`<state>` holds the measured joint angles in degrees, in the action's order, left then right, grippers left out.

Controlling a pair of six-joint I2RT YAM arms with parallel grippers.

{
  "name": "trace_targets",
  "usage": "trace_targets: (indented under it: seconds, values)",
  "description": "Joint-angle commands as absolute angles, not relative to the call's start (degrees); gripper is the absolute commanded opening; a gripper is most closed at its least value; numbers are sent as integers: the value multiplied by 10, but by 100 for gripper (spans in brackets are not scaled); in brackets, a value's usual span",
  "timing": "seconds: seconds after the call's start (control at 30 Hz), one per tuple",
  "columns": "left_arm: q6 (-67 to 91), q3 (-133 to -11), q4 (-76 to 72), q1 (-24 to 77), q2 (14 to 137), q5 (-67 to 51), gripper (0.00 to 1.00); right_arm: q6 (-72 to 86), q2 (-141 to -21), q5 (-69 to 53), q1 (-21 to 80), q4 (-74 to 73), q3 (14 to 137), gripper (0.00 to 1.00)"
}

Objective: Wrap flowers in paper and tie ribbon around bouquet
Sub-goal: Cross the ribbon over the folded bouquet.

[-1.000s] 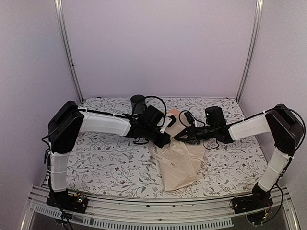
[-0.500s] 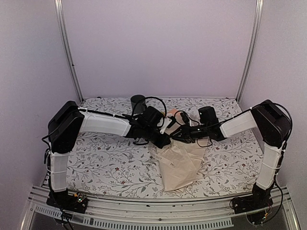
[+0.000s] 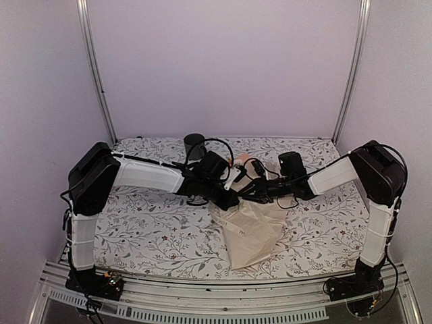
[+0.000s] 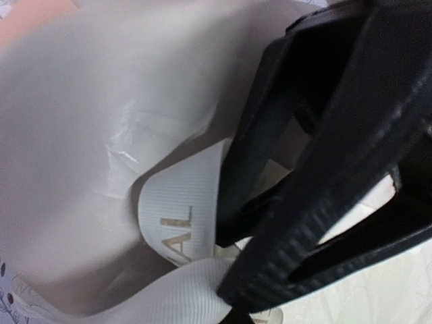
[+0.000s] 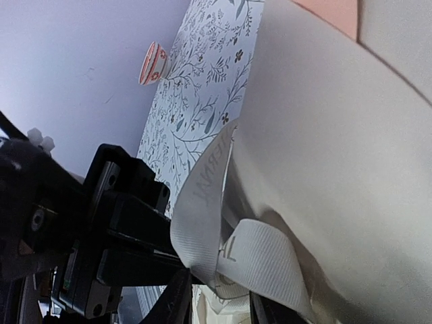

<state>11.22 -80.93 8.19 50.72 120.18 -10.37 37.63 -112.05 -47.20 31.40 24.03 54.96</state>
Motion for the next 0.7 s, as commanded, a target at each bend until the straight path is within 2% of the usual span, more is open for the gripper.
trace_targets:
  seconds: [0.0,0.23,0.47,0.5,0.63,0.67]
  values:
    - [116,-801,75,495,1216,-110,0,379,-1105,-525,315,292,531,30]
    - [116,-802,74,494,1215,-113,0,394,-1129,-537,315,305,535,21]
    - [118,-800,73,494,1213,-117,0,395,-1142,-525,315,299,541,22]
    - [117,-800,74,494,1213,-118,0,398,-1147,-526,315,295,546,20]
    - [117,-799,74,494,1210,-119,0,398,-1152,-526,314,292,550,1]
    - [116,-798,74,494,1208,-119,0,398,-1149,-524,313,291,549,0]
